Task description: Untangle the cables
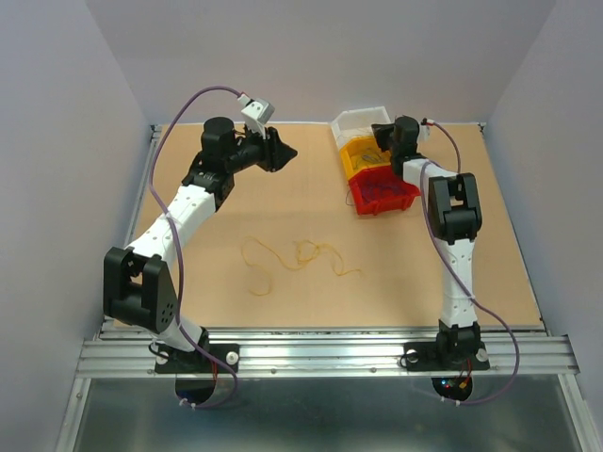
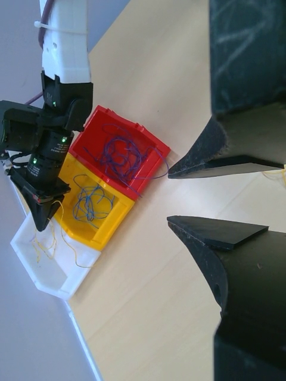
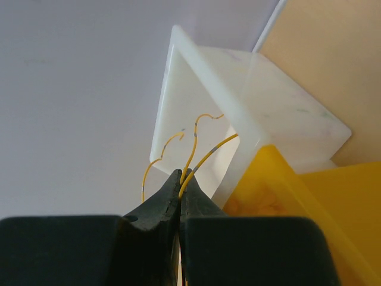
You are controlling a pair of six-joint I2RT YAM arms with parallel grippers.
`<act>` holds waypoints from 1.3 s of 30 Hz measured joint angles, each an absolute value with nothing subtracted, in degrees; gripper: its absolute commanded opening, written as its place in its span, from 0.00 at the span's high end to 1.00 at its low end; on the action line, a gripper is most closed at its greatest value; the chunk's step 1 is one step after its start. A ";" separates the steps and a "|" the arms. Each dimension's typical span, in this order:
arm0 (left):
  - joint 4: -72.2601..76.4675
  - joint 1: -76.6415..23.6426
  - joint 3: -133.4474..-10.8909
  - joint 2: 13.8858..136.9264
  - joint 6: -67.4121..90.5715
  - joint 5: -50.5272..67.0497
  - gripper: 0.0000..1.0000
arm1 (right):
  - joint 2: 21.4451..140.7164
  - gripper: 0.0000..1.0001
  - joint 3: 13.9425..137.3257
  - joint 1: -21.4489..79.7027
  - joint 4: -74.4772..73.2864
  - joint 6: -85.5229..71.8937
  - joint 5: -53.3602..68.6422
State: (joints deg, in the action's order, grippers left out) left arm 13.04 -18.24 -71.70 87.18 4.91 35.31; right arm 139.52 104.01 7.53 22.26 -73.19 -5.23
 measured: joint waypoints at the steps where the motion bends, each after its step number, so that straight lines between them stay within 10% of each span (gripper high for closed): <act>1: 13.02 -18.24 -71.70 87.18 4.91 35.33 0.57 | 139.24 0.99 103.63 7.55 22.20 -73.41 -6.59; 34: 13.02 -18.24 -71.70 87.18 4.91 35.35 0.57 | 141.01 0.99 125.80 9.08 -12.34 -74.96 -19.40; 39: 12.99 -18.24 -71.70 87.18 4.93 35.38 0.57 | 144.31 0.72 129.60 9.08 -12.38 -75.94 -17.67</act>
State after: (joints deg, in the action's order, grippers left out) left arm 12.99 -18.24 -71.70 87.18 4.93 35.38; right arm 144.31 129.60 9.08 -12.38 -75.94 -17.67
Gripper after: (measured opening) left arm 0.423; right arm 0.103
